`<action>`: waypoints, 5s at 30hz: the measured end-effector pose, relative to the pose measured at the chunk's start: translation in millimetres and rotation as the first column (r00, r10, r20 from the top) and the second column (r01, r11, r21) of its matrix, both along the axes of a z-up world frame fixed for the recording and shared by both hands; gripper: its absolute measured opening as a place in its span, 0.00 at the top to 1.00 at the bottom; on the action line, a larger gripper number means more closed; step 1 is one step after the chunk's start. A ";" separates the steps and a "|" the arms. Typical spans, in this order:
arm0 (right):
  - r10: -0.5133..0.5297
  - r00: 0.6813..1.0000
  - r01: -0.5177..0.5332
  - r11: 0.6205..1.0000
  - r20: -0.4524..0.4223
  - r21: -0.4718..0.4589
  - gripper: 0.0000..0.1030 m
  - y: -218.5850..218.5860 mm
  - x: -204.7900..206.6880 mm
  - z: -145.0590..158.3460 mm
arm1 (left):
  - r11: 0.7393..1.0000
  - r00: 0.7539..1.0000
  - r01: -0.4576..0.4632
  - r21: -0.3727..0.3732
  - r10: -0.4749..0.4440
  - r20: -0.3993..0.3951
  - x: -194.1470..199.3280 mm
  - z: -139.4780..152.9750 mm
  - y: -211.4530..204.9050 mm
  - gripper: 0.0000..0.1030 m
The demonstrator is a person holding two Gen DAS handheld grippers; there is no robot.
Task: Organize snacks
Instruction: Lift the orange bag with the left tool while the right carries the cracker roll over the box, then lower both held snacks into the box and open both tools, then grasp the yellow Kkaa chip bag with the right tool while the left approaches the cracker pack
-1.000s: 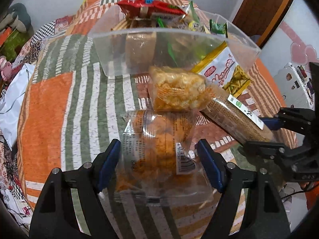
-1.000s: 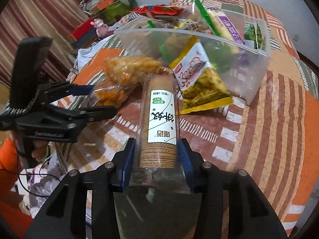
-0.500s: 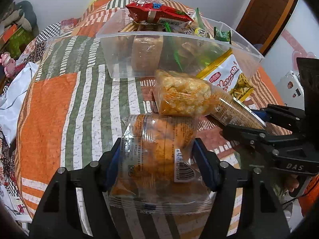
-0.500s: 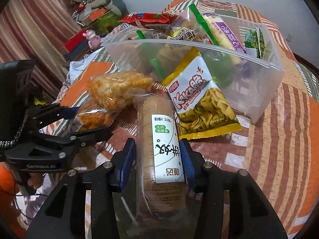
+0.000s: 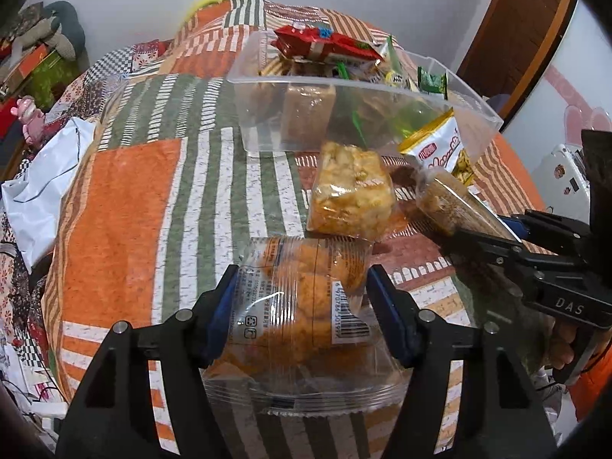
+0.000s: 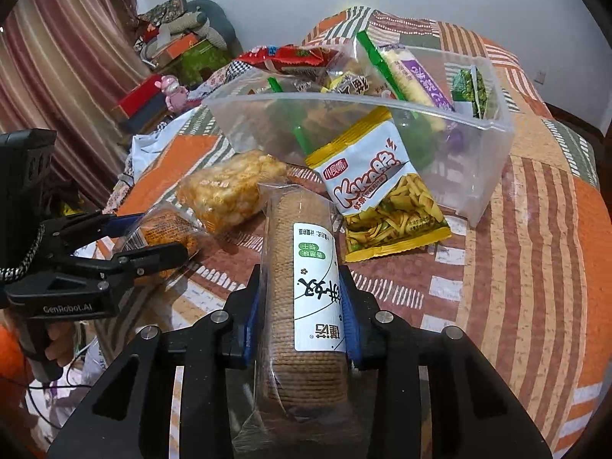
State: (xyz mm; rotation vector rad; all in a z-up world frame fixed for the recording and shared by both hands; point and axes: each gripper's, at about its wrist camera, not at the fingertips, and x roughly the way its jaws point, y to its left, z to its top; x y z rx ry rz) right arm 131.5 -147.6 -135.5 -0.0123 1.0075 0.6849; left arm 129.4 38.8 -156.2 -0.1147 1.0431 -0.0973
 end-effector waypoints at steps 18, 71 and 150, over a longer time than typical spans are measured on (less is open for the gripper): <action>-0.027 0.999 0.025 0.999 0.045 0.047 0.69 -12.2 -12.8 19.0 | 0.999 0.997 0.024 -0.039 -0.026 -0.073 -6.0 -15.8 -2.3 0.36; -0.264 0.945 0.244 0.962 0.195 0.124 0.69 -41.5 67.7 74.3 | 0.994 0.962 0.101 -0.042 -0.087 0.257 92.2 95.9 -53.3 0.49; -0.078 0.990 0.088 0.992 0.116 -0.092 0.36 -14.8 42.7 12.0 | 0.999 0.994 0.022 0.041 -0.026 0.102 51.5 38.0 0.7 0.26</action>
